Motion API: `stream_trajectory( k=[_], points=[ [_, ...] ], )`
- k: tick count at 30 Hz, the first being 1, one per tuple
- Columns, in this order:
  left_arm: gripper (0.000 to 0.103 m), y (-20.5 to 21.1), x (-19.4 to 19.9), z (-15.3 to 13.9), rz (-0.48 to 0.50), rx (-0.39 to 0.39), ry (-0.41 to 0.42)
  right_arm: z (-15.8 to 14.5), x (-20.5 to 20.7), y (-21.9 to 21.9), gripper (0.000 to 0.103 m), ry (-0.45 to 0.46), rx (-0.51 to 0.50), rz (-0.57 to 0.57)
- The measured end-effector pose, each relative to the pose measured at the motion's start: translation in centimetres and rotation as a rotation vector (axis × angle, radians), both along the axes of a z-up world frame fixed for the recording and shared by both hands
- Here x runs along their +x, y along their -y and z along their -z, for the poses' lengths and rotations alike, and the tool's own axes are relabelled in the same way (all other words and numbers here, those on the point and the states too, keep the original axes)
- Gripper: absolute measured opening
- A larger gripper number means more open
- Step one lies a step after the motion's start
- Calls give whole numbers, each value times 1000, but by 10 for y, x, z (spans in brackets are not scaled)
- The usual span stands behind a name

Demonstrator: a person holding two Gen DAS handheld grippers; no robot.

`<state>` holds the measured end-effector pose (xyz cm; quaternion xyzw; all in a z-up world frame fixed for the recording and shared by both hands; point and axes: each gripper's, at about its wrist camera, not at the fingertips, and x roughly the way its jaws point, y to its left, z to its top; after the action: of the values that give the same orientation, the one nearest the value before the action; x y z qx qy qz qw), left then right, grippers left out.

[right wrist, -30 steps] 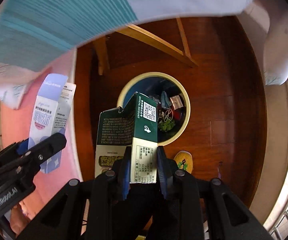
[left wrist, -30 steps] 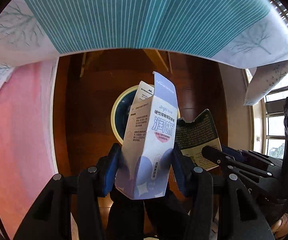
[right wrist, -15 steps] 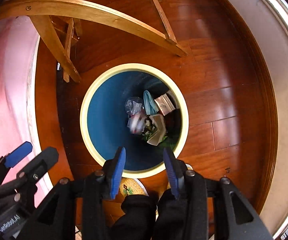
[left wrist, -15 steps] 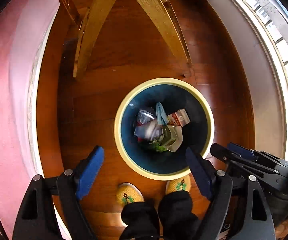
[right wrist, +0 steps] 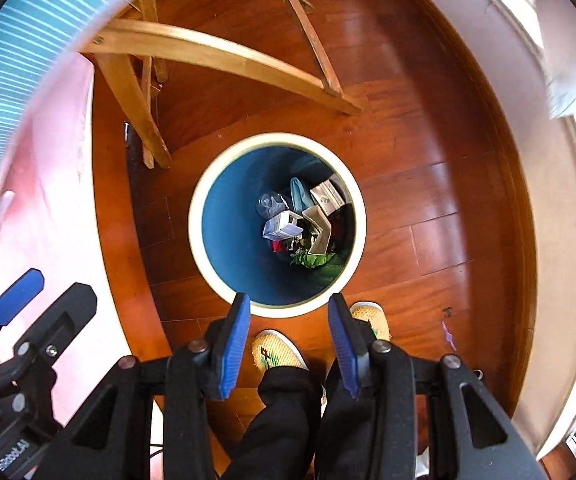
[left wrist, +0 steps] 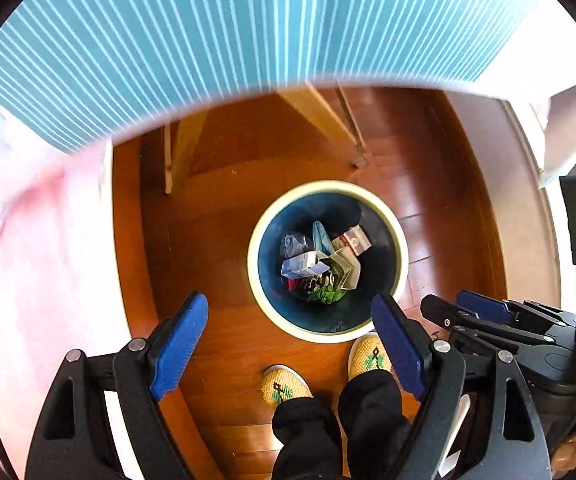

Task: Collect trash
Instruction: 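Raise both tools back over the table toward the yellow wrapper and beige block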

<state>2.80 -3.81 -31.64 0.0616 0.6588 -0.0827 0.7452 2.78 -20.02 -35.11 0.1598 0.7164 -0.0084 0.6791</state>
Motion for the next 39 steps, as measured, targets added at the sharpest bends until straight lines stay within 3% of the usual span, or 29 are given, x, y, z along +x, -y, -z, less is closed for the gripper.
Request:
stream_trajectory(
  k=[12, 15, 26, 33, 39],
  points=[
    [83, -14, -3, -161, 24, -34, 126, -151, 8, -7, 42, 99, -62, -47],
    [83, -16, -8, -204, 44, -46, 166, -191, 5, -9, 46, 137, -68, -55],
    [83, -34, -15, -346, 114, -58, 429, -312, -5, -22, 47, 332, -84, -73],
    [83, -39, -12, -405, 132, -86, 586, -381, -4, -13, 48, 548, -147, -5],
    [83, -38, -11, -436, 146, -113, 692, -412, -4, -5, 51, 657, -133, 65]
  ],
)
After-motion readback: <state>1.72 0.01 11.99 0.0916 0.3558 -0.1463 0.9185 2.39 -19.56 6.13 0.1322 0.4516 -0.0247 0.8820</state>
